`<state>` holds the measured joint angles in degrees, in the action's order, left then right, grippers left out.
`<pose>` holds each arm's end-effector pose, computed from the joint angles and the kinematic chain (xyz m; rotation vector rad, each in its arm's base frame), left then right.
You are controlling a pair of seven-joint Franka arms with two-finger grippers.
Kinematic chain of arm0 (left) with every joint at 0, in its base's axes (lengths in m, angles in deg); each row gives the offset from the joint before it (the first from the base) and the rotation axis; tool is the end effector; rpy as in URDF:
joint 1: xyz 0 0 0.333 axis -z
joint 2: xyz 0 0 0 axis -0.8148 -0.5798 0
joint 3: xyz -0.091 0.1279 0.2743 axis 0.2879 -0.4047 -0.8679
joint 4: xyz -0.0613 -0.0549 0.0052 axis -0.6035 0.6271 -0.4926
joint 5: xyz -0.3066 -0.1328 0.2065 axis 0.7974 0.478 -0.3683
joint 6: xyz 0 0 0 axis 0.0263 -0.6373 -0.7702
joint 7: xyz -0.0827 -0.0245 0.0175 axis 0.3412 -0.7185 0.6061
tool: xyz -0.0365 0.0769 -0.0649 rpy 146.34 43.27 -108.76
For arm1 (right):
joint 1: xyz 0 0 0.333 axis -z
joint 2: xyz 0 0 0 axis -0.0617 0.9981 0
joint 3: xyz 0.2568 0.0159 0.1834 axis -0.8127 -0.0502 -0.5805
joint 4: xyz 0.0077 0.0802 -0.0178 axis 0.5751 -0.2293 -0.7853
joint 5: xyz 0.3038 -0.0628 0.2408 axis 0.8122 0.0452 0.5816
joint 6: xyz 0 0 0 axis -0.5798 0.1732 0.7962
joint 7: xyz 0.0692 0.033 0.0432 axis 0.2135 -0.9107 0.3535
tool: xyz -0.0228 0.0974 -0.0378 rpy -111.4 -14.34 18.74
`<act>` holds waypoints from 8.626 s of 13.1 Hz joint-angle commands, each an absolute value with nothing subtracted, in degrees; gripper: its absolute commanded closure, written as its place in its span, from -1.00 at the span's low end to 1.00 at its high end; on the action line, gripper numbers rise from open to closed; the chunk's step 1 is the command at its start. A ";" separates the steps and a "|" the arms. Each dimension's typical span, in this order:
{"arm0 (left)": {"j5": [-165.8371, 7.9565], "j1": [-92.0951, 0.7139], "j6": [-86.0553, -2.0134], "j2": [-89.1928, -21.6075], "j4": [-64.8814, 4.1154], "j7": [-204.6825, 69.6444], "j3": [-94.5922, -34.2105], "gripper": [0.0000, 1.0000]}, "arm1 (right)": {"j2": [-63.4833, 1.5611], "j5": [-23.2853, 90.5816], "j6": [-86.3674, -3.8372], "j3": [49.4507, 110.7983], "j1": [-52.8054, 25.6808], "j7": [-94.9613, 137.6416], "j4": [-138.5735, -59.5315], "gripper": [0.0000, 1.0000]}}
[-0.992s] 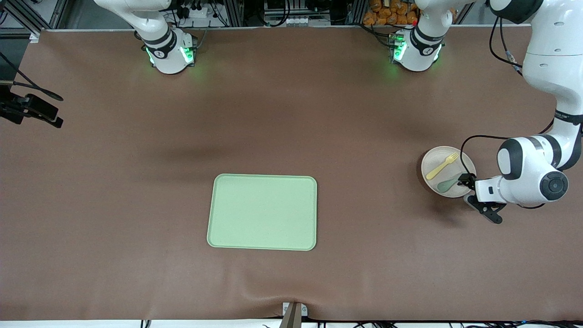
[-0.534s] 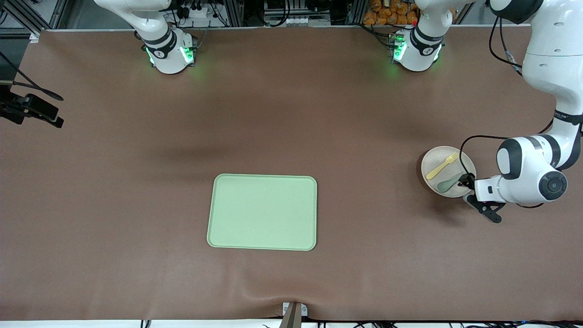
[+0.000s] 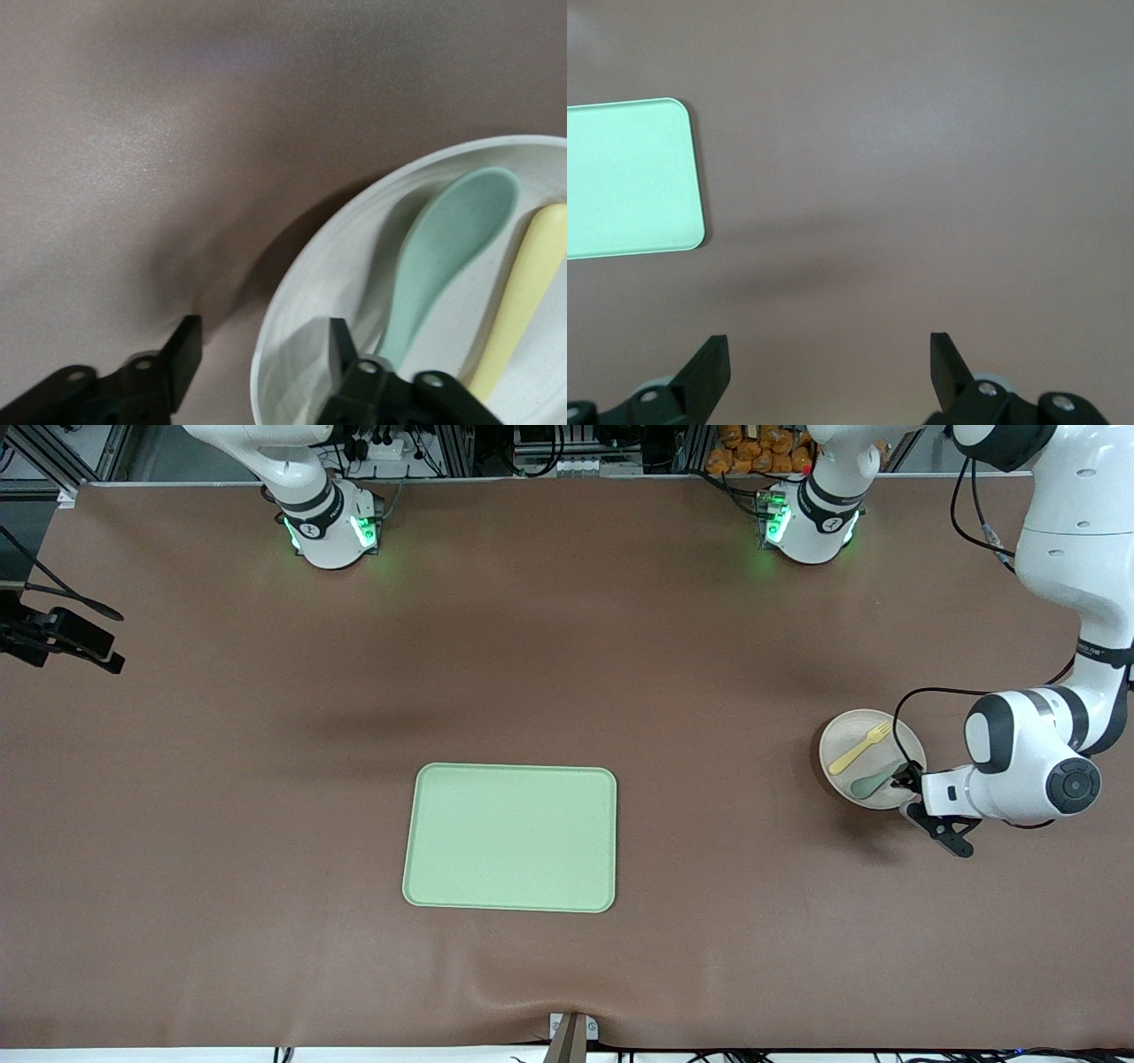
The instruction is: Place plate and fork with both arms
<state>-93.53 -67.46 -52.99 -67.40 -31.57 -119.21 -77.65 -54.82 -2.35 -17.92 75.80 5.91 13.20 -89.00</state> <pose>0.6313 0.0944 0.1786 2.8590 -1.0518 -0.3052 0.5490 -0.0318 0.6352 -3.1199 0.1794 0.0061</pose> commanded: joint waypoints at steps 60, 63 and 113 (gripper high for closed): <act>-70.62 -22.05 -75.76 -84.88 -7.05 -44.97 -76.57 1.00 | -34.23 8.49 -25.81 74.94 0.04 4.65 -83.90 -1.00; -70.62 -22.13 -76.90 -84.97 -7.05 -45.05 -76.57 0.80 | -30.00 8.49 -32.27 74.94 -5.15 1.81 -80.54 -1.00; -88.20 -47.61 -11.52 -30.48 -16.19 -75.72 -83.87 -1.00 | -2.57 -6.28 -52.97 72.92 -24.52 -11.29 -66.30 1.00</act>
<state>-86.86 -47.23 -13.74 -31.29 -17.15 -73.04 -83.43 -0.86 -6.45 -55.13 74.49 -27.77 -11.26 -66.58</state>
